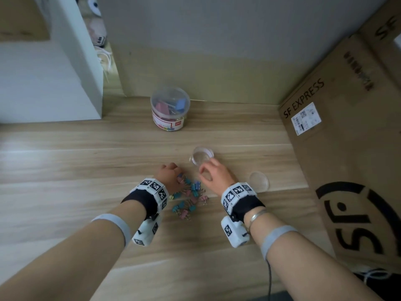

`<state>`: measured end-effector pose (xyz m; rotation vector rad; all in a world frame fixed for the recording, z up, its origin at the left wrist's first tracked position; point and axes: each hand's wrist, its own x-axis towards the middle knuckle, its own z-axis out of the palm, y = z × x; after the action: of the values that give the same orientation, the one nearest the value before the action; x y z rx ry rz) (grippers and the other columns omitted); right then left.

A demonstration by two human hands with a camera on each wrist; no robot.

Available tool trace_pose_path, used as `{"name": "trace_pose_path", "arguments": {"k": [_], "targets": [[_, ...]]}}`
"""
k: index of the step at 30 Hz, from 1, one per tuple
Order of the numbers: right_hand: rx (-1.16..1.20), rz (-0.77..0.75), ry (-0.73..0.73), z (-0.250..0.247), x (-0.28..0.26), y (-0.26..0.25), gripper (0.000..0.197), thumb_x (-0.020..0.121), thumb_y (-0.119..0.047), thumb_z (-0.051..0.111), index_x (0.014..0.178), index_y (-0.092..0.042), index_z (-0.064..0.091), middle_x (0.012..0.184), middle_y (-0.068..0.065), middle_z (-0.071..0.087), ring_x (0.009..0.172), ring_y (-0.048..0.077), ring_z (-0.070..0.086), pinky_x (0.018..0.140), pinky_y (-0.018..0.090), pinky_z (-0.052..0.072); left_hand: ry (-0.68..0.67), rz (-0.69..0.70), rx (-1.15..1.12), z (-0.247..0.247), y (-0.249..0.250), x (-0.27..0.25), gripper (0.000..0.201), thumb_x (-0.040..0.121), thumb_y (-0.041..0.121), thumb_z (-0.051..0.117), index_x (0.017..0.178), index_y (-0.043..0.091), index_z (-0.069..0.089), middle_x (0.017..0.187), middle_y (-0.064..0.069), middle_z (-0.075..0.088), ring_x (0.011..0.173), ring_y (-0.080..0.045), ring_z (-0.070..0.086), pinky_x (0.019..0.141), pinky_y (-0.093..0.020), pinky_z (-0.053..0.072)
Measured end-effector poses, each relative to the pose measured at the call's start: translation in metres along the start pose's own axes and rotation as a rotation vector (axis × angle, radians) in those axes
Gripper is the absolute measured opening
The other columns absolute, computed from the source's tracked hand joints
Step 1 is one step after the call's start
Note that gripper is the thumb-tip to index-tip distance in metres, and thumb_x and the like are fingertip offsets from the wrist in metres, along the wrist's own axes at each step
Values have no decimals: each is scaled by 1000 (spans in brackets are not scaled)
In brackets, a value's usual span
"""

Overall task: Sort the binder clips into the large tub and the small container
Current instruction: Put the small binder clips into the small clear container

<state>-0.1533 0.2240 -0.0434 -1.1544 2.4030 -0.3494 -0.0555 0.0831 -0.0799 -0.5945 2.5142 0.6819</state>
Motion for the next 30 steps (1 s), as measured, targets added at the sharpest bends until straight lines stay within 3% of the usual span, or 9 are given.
{"name": "trace_pose_path", "arguments": {"k": [2,4,7,10,13,16,22,25,30], "targets": [[-90,-35,-168,10,-12,0,38,85,-40,61,118,-22,53,128,-1,49,81,13,57,75,32,56,-16,17,16,5,0,-4,69,79,46,63,140,27,36,140,-2,39,126,-29,34,106,-38,39],[-168,-16,-253,19,-16,1,75,72,-51,71,136,-29,38,138,-5,39,107,18,55,84,34,52,-13,56,51,8,-1,-8,79,73,53,67,140,27,35,141,-2,36,128,-29,33,106,-40,40],[-262,-8,-339,32,-15,-2,104,61,-50,79,145,-30,20,147,-1,26,127,26,39,99,40,44,-2,69,73,13,0,-11,75,75,48,69,138,21,38,141,-4,33,127,-29,33,103,-38,41],[-278,5,-362,41,-10,-3,91,71,-34,77,144,-23,24,145,6,27,127,30,34,105,39,39,-8,75,55,15,5,-11,65,79,40,67,135,19,40,139,-7,33,122,-32,40,102,-37,42],[-192,0,-306,41,-7,-3,60,84,-20,64,137,-19,37,138,9,36,121,32,42,100,38,41,-17,78,29,15,8,-9,56,82,34,65,130,17,43,135,-9,37,119,-34,45,101,-37,43],[-184,-10,-263,40,-6,-1,46,85,-15,60,129,-18,46,130,10,43,112,33,48,92,36,43,-37,81,37,13,9,-8,53,80,37,66,125,16,47,131,-9,38,116,-33,47,99,-38,45],[-183,33,-230,39,1,-5,42,83,-6,60,123,-15,52,129,10,44,112,34,47,96,40,45,4,95,105,13,17,-4,37,84,20,62,119,13,53,127,-11,37,108,-33,48,91,-38,50],[-144,34,-234,39,2,-2,40,81,-9,63,120,-13,56,129,9,45,113,33,47,97,40,45,-26,97,142,12,19,-1,37,86,18,60,122,12,52,126,-12,41,112,-34,46,91,-38,49],[-65,-8,-203,36,-2,3,28,74,-10,68,101,-8,62,119,8,51,104,29,55,86,35,47,-60,126,116,10,17,3,35,87,17,59,121,11,53,122,-10,48,117,-32,45,90,-36,47]]}}
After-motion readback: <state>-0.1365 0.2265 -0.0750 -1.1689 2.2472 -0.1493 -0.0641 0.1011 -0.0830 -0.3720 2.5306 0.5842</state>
